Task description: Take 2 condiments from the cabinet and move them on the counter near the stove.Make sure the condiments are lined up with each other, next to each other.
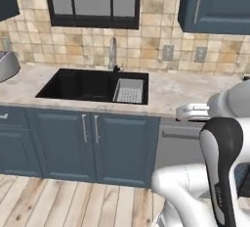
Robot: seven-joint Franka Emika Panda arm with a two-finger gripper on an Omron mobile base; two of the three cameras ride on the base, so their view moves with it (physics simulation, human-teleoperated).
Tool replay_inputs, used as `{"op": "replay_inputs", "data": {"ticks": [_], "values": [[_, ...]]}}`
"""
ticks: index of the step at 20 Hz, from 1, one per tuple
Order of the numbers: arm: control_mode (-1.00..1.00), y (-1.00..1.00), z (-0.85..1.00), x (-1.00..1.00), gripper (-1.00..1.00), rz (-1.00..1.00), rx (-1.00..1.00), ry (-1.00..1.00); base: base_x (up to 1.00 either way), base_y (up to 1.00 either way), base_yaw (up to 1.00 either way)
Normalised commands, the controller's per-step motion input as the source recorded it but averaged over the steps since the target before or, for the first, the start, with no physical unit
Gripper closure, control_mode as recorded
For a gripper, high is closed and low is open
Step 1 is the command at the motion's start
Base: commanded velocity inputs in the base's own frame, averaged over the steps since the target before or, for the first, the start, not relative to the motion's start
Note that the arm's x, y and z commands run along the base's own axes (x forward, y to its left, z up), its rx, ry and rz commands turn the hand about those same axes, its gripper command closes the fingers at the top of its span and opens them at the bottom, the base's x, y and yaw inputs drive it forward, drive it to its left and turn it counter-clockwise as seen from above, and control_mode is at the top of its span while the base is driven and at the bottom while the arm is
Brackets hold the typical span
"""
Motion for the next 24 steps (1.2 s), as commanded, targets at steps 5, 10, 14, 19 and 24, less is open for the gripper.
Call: {"op": "replay_inputs", "data": {"ticks": [5, 10, 14, 19, 24], "values": [[1.0, 0.0, 0.0, 0.0, -1.0, 0.0, 0.0, 0.0, -0.4, 0.86, 0.75], [1.0, 0.0, 0.0, 0.0, -1.0, 0.0, 0.0, 0.0, -0.18, 0.67, 0.8], [1.0, 0.0, 0.0, 0.0, -1.0, 0.0, 0.0, 0.0, -0.03, 0.39, 0.77], [1.0, 0.0, 0.0, 0.0, -1.0, 0.0, 0.0, 0.0, 0.28, 0.06, 0.51], [1.0, 0.0, 0.0, 0.0, -1.0, 0.0, 0.0, 0.0, 0.49, -0.08, 0.06]]}}
